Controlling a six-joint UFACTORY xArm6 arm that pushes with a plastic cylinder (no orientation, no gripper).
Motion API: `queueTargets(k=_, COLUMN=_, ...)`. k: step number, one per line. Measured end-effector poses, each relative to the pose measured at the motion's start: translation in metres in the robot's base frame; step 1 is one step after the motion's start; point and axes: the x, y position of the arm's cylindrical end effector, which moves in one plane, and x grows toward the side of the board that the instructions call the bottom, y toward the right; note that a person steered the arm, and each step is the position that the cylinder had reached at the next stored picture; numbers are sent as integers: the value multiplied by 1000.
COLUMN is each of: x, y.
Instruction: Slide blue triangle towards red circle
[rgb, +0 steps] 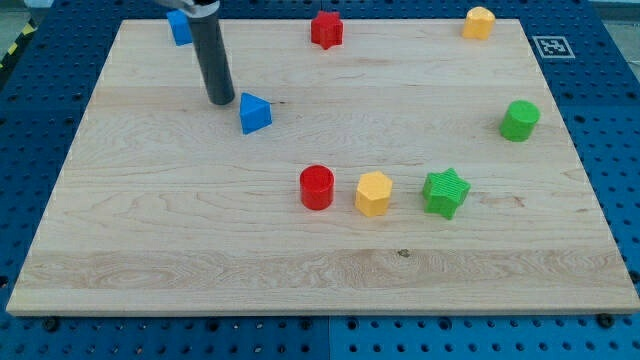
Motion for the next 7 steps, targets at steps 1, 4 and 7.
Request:
queueTargets(k=1, x=2, y=40)
queueTargets(k=4, x=24, y=15)
queueTargets(k=7, x=67, y=-10)
